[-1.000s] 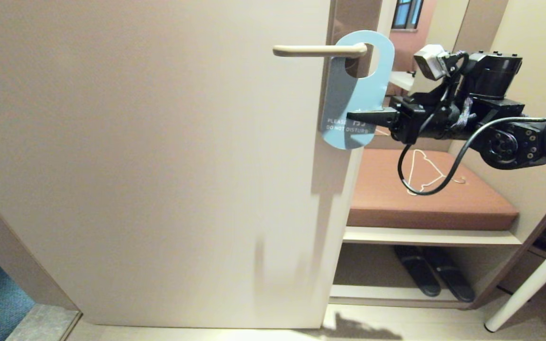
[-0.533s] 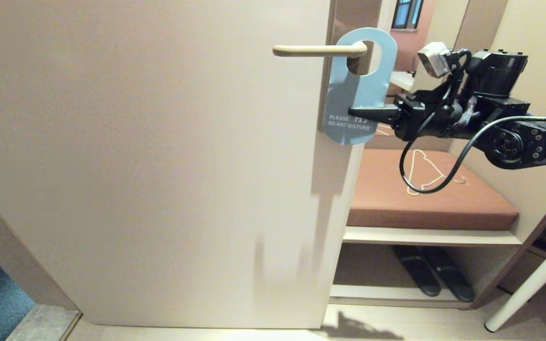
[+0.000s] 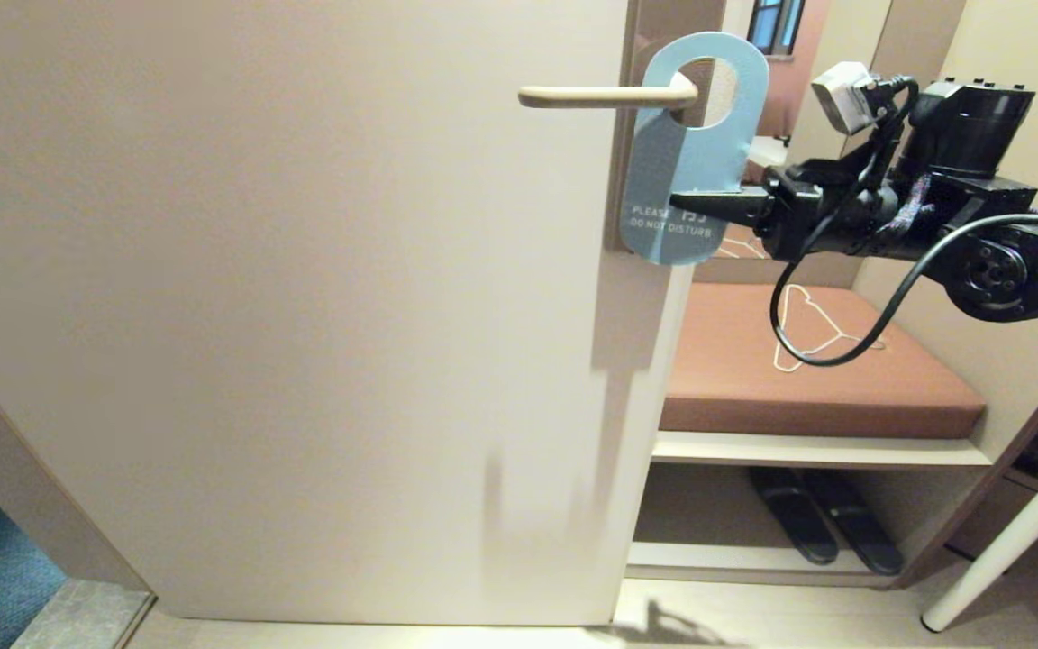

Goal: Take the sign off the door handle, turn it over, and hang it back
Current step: Take down the sign

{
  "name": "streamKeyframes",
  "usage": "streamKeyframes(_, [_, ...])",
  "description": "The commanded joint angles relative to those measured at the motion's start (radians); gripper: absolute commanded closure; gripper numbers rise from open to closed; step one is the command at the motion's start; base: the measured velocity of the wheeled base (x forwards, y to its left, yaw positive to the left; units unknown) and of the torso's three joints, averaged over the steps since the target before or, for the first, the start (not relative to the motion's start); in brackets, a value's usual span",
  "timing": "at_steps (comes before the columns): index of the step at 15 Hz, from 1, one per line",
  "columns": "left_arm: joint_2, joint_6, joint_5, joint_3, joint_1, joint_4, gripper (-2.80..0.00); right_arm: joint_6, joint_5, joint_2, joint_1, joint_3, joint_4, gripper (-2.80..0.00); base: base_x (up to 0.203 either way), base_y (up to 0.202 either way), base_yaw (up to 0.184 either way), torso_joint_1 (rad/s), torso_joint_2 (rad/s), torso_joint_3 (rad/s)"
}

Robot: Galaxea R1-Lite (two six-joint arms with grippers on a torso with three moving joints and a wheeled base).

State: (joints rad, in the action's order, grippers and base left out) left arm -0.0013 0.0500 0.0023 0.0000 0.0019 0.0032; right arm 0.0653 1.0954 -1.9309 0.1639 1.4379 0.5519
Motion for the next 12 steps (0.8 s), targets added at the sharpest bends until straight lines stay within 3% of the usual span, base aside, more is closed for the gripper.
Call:
streamKeyframes(1, [0.001,0.001,0.001,0.0,0.001,0.0,0.0,0.0,-0.014,0.023,0.017,-0.011,0.003,0.0,0.0,0.0,0.0,0.0,0.0,0.0])
streamKeyframes(12, [0.001,0.001,0.001,0.0,0.0,0.0,0.0,-0.082,-0.425,0.055,0.264,-0.044,0.002,0.0,0.0,0.0,0.0,0.0,0.0,0.0])
